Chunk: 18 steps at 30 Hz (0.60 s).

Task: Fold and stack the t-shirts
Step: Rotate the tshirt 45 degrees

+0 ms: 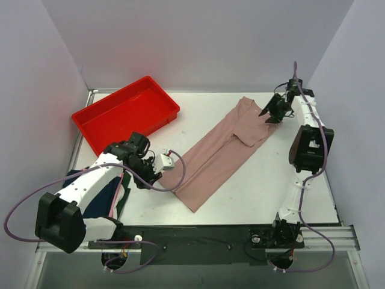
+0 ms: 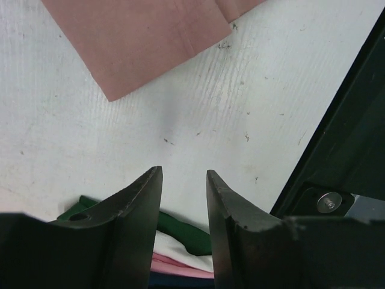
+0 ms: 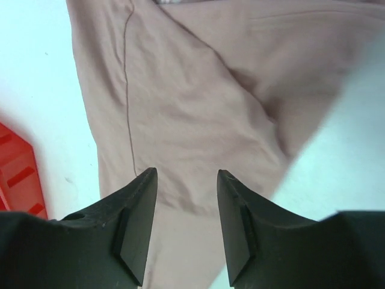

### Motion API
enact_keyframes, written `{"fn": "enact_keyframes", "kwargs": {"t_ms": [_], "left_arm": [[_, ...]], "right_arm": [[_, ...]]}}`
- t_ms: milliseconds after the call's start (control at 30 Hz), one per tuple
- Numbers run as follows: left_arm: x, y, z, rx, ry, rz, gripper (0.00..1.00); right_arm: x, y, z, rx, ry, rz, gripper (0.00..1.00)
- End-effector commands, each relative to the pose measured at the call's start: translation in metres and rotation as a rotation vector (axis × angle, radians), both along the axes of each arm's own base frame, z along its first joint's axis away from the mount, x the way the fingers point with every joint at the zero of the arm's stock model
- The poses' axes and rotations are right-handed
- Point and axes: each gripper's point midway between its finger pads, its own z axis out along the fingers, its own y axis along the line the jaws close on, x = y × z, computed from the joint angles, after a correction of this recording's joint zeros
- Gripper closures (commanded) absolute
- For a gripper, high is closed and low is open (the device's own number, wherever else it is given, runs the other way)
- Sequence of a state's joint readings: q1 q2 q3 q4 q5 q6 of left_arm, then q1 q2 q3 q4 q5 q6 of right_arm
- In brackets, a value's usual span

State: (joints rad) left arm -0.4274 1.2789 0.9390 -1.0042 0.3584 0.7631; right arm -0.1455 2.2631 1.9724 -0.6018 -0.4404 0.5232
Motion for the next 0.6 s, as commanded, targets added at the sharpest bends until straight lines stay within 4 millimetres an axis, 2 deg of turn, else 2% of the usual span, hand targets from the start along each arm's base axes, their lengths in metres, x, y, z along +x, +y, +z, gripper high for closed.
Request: {"fn": "enact_keyframes", "kwargs": {"t_ms": [0,33,100,200,300,400,467,567], "left_arm": [[0.019,-0.022,0.005,-0.091,-0.068,-0.019,0.53],[0.021,-0.023,0.004,-0.101,-0.076,-0.017,0.52],[0.03,-0.028,0.001,-0.139,-0.112,-0.032,0.51],[0.038,-0.029,-0.005,-0.189,-0.166,-0.084,0.5],[0.043,-0.04,-0.005,-0.253,-0.245,-0.169,0.49],[0.052,-0.043,-0.001,-0.276,-0.275,-0.107,0.49],[0.05,-0.043,-0.005,-0.285,-0.272,-0.089,0.49],[0.048,-0.042,-0.012,-0.3,-0.304,-0.075,0.49]], "right_arm": [[-0.04,-0.063,0.023,-0.149,0.032,-0.145,0.57],[-0.044,-0.075,0.018,-0.137,0.051,-0.197,0.57],[-0.051,-0.088,0.0,-0.086,0.105,-0.261,0.57],[-0.051,-0.1,-0.02,-0.055,0.146,-0.3,0.57],[-0.04,-0.1,-0.031,-0.003,0.141,-0.304,0.57],[-0.02,-0.093,-0.028,0.068,0.099,-0.308,0.57],[-0.013,-0.091,-0.029,0.087,0.088,-0.316,0.57],[-0.011,-0.093,-0.038,0.085,0.097,-0.35,0.57]]}}
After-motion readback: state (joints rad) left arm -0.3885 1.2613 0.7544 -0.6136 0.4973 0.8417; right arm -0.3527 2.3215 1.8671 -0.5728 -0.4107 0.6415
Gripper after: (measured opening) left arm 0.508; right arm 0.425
